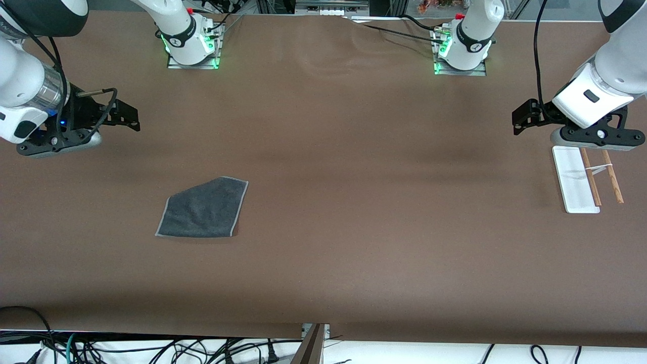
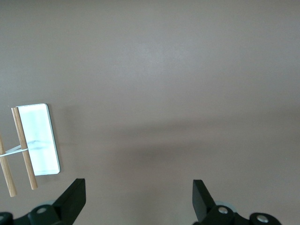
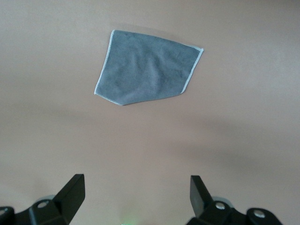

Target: Pass towel and hang on rack

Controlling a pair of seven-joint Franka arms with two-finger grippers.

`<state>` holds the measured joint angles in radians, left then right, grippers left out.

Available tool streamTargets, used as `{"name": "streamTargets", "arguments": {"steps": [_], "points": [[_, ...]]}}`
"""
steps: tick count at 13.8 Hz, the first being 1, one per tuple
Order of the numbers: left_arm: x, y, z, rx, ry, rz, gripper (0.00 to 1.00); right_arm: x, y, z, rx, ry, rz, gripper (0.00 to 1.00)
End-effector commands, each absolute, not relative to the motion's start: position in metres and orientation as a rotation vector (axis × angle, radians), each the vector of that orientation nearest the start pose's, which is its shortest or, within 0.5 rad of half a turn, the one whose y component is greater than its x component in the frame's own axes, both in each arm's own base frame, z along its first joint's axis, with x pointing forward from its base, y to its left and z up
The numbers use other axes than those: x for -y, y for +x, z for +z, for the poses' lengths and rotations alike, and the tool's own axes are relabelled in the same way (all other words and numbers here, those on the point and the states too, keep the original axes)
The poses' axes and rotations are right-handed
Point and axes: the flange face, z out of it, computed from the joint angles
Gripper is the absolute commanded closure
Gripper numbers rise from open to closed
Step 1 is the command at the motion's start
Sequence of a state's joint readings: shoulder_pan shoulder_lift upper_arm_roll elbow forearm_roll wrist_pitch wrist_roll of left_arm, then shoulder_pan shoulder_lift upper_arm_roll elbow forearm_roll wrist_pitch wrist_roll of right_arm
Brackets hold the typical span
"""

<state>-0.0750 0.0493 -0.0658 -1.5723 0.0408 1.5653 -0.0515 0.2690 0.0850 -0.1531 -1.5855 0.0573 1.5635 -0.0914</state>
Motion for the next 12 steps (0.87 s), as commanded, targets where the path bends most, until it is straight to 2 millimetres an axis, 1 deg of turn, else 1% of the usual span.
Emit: {"name": "streamTargets", "arguments": {"steps": [1,7,9,10,12], "points": [[0.0758,0.5655,0.6005,-0.159,-3.081,0.087,0.00,-0.0905,0.5594,0.5777,0.351,-3.097,0.187,0.01],[0.0766,0.5649,0.6009,-0.158,-3.081,0.091,0.00,-0.0882,0.5609,0.5782,0.346,-3.123,0.182,0.01],[0.0757,0.5646,0.5999,-0.158,-3.080,0.099,0.00,-0.0867,0.5644,0.5721,0.350,-3.122,0.196,0.01],[0.0757,0.5647,0.6006,-0.158,-3.080,0.096,0.00,-0.0864,0.5648,0.5755,0.336,-3.119,0.187,0.01],[0.0757,0.5647,0.6006,-0.156,-3.081,0.096,0.00,-0.0864,0.5653,0.5754,0.333,-3.121,0.187,0.01]]}}
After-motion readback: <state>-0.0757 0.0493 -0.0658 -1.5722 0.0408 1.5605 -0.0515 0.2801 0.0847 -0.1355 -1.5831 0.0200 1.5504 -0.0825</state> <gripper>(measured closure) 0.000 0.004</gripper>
